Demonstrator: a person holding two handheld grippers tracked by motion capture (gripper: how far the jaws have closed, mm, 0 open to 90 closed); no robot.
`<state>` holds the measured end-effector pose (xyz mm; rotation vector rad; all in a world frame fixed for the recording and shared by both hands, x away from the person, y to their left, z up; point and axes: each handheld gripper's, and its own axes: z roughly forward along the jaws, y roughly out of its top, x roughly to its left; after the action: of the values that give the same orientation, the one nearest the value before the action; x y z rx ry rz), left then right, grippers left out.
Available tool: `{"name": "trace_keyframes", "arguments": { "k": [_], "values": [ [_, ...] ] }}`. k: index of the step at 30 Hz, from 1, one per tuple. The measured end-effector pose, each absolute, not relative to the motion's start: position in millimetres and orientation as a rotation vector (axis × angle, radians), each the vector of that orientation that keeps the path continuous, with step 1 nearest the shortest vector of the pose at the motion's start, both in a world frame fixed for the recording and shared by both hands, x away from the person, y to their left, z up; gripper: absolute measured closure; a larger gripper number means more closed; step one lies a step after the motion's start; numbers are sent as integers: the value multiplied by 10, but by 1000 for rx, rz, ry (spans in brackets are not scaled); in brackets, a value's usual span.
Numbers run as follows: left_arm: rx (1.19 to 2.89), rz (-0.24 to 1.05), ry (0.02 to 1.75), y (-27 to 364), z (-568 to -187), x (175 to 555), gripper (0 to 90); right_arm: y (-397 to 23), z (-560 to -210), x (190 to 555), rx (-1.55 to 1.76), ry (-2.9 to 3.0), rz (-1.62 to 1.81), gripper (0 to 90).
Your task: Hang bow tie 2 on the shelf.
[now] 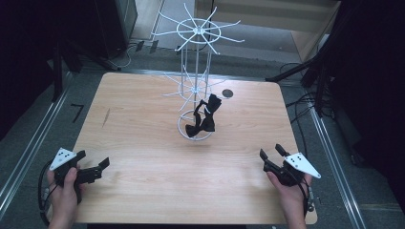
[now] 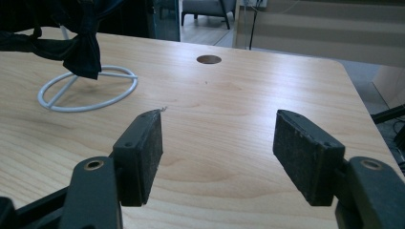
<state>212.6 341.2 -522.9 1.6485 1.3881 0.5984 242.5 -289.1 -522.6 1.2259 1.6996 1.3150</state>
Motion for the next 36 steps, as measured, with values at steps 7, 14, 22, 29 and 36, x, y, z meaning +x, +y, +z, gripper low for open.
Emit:
{"name": "trace_keyframes", "arguments": {
  "k": [7,14,22,29,36],
  "values": [
    [1649,598,1388,3411,-5229,2126,0,-2988,-5263,2378,1244,1700,1313,349],
    [1650,598,1391,3412,-5228,2127,0,-3136,-5308,2310,1273,1684,1309,347],
    [1648,600,1391,3410,-5229,2126,0,-3236,-5343,2246,1301,1674,1295,346],
    [1649,600,1394,3412,-5228,2126,0,-3330,-5371,2178,1310,1678,1299,344],
    [1648,602,1394,3410,-5228,2126,0,-3445,-5401,2096,1315,1671,1295,335]
  ]
}}
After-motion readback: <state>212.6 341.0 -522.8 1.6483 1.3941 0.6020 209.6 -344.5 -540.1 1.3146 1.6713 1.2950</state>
